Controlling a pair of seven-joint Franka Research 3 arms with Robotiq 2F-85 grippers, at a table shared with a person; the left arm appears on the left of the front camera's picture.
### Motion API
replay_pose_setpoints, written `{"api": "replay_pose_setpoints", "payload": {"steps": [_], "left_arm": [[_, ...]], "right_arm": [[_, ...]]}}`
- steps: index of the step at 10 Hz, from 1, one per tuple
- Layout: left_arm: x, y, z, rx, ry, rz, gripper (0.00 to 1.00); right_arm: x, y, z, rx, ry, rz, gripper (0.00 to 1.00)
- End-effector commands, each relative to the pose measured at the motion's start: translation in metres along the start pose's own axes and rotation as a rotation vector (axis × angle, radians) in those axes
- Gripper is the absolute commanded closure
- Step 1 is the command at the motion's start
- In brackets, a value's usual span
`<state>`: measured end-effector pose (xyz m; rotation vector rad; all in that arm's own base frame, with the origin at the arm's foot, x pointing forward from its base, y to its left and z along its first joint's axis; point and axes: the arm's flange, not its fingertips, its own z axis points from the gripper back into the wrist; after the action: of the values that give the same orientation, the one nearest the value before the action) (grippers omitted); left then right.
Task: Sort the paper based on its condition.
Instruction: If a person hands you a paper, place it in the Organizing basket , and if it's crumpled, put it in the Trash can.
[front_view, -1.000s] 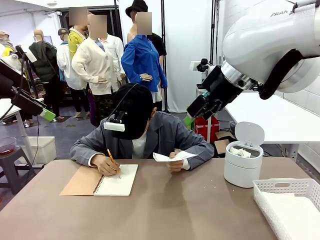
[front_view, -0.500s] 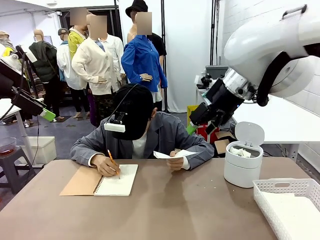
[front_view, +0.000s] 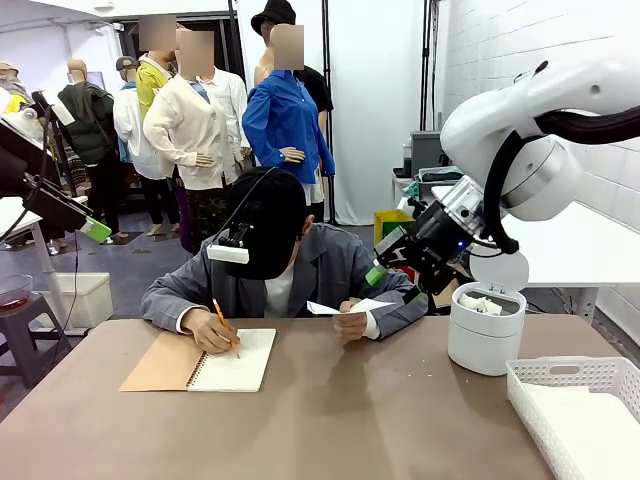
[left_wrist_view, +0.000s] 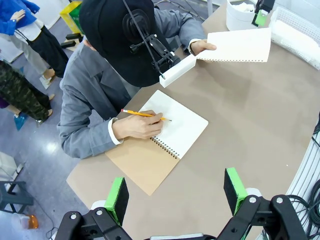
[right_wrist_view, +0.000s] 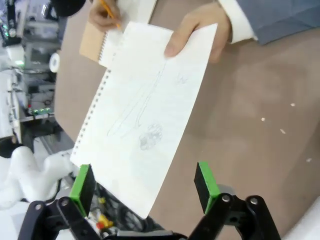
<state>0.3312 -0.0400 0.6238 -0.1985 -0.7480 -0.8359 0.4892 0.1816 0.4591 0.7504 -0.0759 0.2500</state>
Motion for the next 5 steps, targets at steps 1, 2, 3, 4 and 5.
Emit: {"api": "replay_pose_setpoints", "payload": {"steps": [1, 2, 3, 4, 5], "left_arm": [[0.0, 0.0015, 0.0002, 0.004, -0.005, 0.002, 0.0], [0.0, 0.0015, 0.0002, 0.004, -0.005, 0.002, 0.0], [0.0, 0.0015, 0.0002, 0.004, -0.005, 0.002, 0.0], [0.0, 0.0015, 0.0002, 0.004, -0.005, 0.002, 0.0], [0.0, 0.0015, 0.0002, 0.004, -0.005, 0.002, 0.0]], "right_arm": [[0.0081, 0.0036, -0.004, -0.003, -0.013, -0.035, 0.0], [0.0, 0.0, 0.0, 0.0, 0.0, 0.0, 0.0], [0.0, 0.0, 0.0, 0.0, 0.0, 0.0, 0.0], [0.0, 0.0, 0.0, 0.0, 0.0, 0.0, 0.0], [0.0035, -0.0032, -0.0031, 0.007, -0.003, -0.02, 0.0]]}}
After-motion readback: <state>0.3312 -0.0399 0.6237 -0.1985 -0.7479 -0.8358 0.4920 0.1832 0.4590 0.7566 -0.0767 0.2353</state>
